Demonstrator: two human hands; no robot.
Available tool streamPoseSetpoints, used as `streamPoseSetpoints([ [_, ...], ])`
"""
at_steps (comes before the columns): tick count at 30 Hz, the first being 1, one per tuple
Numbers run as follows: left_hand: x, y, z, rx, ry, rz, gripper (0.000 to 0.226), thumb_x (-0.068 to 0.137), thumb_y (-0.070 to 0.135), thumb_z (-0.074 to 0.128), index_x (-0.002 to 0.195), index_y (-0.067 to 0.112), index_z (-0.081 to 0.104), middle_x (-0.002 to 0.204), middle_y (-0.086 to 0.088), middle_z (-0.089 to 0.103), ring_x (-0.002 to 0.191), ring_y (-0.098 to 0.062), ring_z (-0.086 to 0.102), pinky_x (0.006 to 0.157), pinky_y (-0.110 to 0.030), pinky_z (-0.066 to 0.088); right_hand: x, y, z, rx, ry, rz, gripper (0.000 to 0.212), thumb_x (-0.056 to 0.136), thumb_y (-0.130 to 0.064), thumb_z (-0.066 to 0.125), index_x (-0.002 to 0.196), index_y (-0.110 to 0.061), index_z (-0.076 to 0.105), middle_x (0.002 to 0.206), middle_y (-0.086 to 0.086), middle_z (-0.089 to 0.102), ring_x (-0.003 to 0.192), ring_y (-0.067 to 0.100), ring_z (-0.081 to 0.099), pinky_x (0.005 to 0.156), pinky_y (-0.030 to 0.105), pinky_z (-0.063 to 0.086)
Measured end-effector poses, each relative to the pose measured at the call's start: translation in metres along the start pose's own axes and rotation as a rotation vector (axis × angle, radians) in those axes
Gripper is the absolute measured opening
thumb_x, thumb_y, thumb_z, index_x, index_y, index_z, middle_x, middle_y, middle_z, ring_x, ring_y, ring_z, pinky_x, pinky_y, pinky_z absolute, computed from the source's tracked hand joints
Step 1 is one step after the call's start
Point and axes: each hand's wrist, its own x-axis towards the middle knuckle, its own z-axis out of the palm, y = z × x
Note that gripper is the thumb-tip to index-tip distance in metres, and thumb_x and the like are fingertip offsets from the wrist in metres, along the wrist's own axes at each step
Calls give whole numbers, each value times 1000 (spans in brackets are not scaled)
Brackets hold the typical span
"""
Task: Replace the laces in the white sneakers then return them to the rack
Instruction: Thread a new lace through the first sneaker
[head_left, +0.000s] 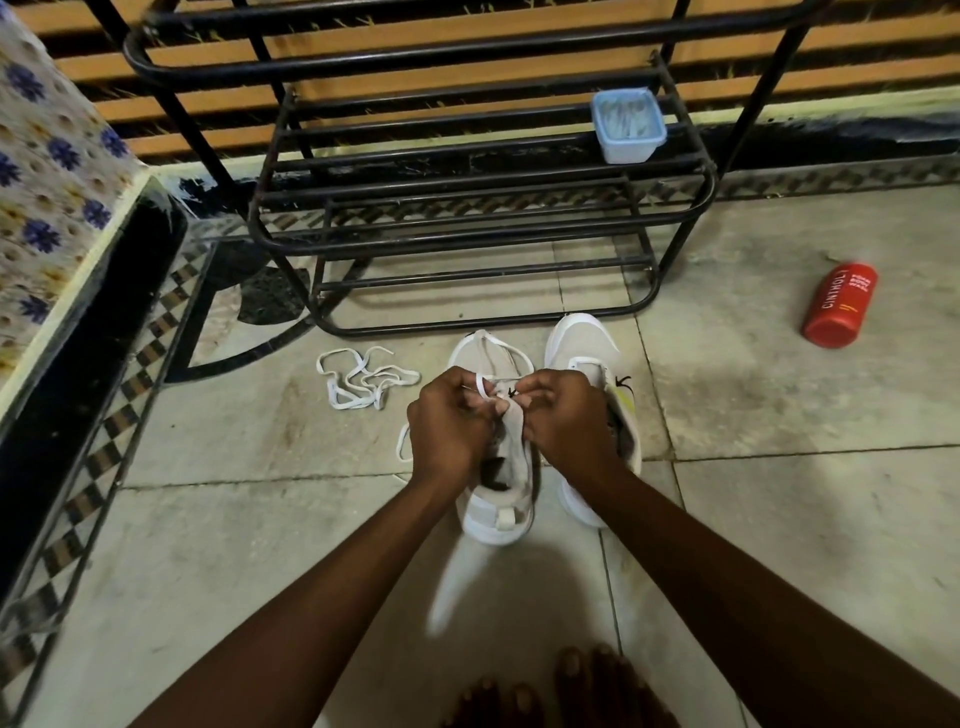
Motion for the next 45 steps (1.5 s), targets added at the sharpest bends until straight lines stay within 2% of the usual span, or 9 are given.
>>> streamPoseSetpoints([
  [8, 11, -6, -2, -21, -47, -55, 19, 72, 18, 91, 80, 21, 74, 68, 8, 70, 64, -4, 66, 69, -26, 54, 16, -18, -8, -236, -181, -65, 21, 83, 2, 59, 87, -10, 76, 73, 4, 74, 73, 18, 71, 77, 39, 59],
  [18, 12, -22, -29, 40, -248, 3, 82, 58, 37, 101, 128, 23, 60, 114, 9, 65, 103, 4, 62, 80, -1, 44, 10, -17, -16, -537, -88, -422, 27, 78, -7, 59, 103, -8, 68, 97, 10, 64, 90, 30, 61, 79, 39, 48],
  [22, 9, -25, -28, 69, -225, 29, 82, 59, 43, 99, 129, 21, 63, 116, 10, 68, 106, 2, 63, 94, -18, 52, 17, -18, -23, 77, 226, -276, 21, 77, 11, 51, 83, -4, 65, 77, 9, 65, 76, 27, 69, 69, 41, 55],
  [25, 10, -27, -26, 78, -223, 28, 80, 58, 47, 98, 126, 21, 65, 114, 11, 69, 105, 7, 62, 91, -15, 52, 23, -22, -22, 663, 42, 146, 29, 83, 17, 41, 83, -2, 63, 64, 7, 64, 68, 29, 73, 64, 43, 61],
  [30, 13, -25, -28, 106, -236, 15, 79, 58, 51, 98, 124, 22, 66, 113, 11, 70, 104, 9, 62, 78, 0, 43, 28, -18, -42, -355, -199, -525, 23, 76, -11, 40, 80, -7, 63, 83, 3, 52, 75, 22, 54, 68, 35, 44],
  [35, 15, -26, -27, 120, -244, 5, 77, 60, 47, 98, 125, 22, 65, 113, 12, 69, 101, 15, 59, 74, 4, 41, 35, -28, -50, -1051, -506, -759, 14, 85, -17, 56, 86, -7, 65, 115, 11, 46, 89, 28, 56, 67, 39, 52],
  [41, 12, -29, -26, 150, -251, 30, 70, 64, 44, 95, 124, 24, 65, 111, 18, 68, 98, 22, 58, 76, 4, 40, 37, -42, -53, -160, 165, -533, 17, 92, -3, 45, 82, -1, 59, 102, 18, 60, 92, 28, 58, 77, 36, 46],
  [43, 13, -28, -27, 176, -267, 46, 68, 65, 46, 94, 123, 26, 66, 114, 18, 70, 103, 12, 62, 78, 3, 41, 35, -45, -51, 330, 98, -148, 25, 99, -1, 39, 80, -3, 53, 95, 22, 63, 69, 24, 65, 62, 31, 50],
  [45, 13, -27, -28, 184, -273, 49, 67, 64, 48, 93, 123, 27, 67, 113, 19, 70, 106, 7, 64, 82, -2, 43, 32, -38, -55, 225, -50, -120, 25, 101, 0, 40, 78, -7, 47, 85, 20, 62, 46, 18, 52, 48, 26, 42],
])
